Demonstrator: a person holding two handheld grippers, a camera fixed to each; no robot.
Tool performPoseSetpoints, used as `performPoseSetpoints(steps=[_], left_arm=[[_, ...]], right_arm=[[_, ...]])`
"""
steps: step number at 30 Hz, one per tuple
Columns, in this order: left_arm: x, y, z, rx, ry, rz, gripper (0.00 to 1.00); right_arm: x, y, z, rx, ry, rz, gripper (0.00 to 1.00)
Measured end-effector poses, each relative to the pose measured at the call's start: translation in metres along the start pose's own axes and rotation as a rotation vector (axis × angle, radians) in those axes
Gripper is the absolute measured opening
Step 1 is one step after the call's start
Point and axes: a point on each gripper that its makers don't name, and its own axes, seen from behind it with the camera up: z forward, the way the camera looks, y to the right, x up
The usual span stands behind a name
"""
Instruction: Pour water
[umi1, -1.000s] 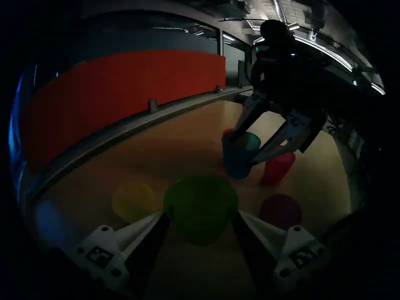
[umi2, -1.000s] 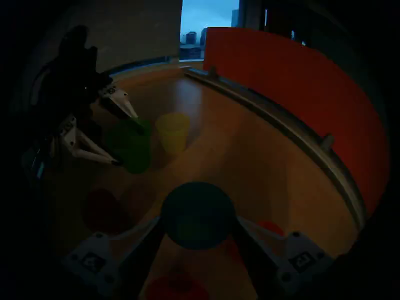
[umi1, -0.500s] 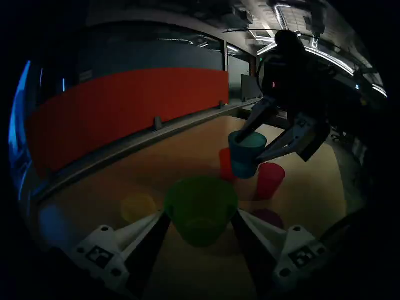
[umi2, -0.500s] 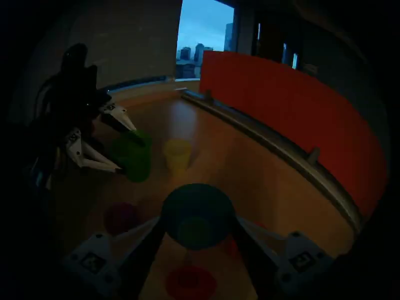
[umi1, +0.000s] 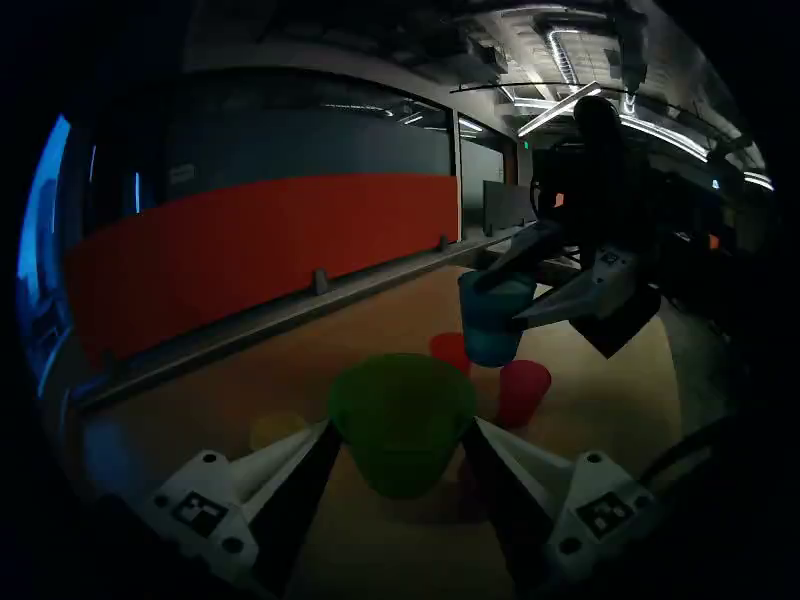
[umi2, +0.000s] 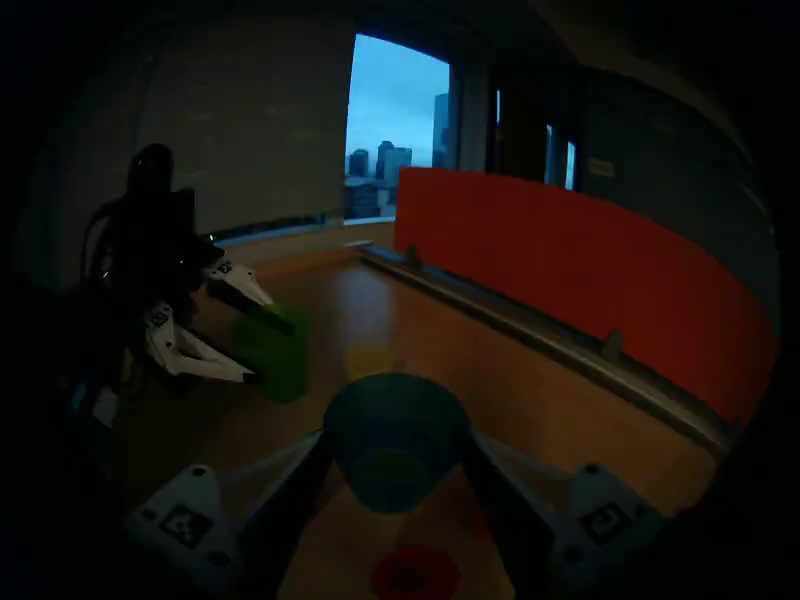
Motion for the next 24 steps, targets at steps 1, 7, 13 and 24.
performPoseSetpoints(steps=[1, 7, 13, 24], left_arm=[[0.002, 0.000, -0.001, 0.002, 0.007, -0.001, 0.84], [0.016, 0.001, -0.009, 0.017, 0.056, -0.018, 0.84], [0.027, 0.002, -0.016, 0.024, 0.109, -0.036, 0.84], [0.051, 0.007, -0.027, 0.026, 0.209, -0.062, 0.84]], right_arm=[[0.002, -0.001, -0.002, -0.001, 0.012, 0.002, 0.98], [0.016, -0.005, -0.010, -0.009, 0.083, 0.007, 0.98], [0.026, -0.009, -0.017, -0.012, 0.149, 0.017, 0.98], [0.041, -0.011, -0.030, -0.026, 0.248, 0.031, 0.98]])
